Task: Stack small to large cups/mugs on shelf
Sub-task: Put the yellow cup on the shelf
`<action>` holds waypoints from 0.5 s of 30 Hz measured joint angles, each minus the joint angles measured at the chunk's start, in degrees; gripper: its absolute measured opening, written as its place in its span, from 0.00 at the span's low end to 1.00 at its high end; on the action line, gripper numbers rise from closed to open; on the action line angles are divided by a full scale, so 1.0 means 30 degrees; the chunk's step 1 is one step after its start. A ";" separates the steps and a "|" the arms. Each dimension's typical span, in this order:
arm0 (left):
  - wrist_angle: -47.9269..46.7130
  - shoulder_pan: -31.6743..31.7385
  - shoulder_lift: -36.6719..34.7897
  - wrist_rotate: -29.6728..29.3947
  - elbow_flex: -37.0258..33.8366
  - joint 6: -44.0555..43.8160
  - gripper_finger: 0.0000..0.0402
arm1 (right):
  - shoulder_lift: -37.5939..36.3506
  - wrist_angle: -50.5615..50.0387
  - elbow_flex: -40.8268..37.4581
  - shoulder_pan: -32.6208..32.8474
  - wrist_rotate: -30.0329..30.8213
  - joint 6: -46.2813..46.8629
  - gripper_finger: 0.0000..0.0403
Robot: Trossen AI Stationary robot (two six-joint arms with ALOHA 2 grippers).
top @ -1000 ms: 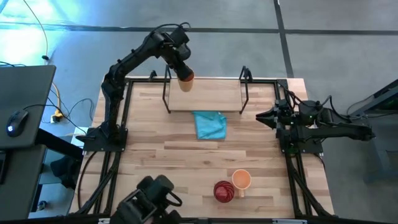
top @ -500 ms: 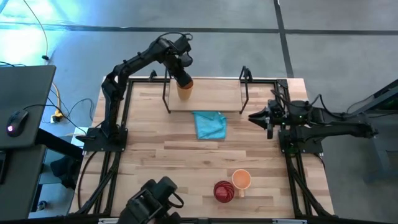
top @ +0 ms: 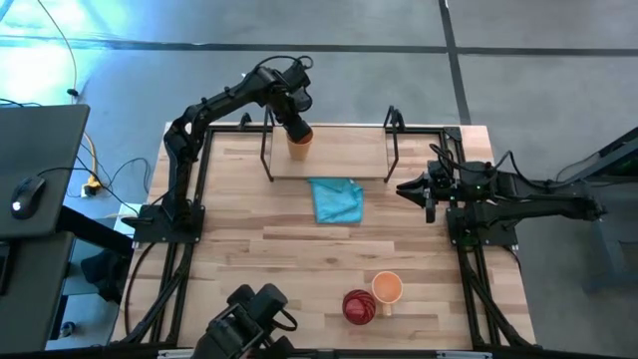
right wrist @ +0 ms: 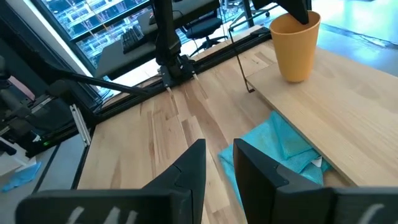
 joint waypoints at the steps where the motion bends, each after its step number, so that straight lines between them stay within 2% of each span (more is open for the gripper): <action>1: -0.0022 0.0000 0.0000 -0.0098 0.0000 0.0032 0.00 | 0.0000 0.0001 0.0000 -0.0004 0.0000 0.0000 0.18; 15: -0.0387 0.0000 0.0000 -0.0720 0.0000 0.0231 0.00 | 0.0000 -0.0007 0.0000 -0.0003 0.0000 0.0007 0.18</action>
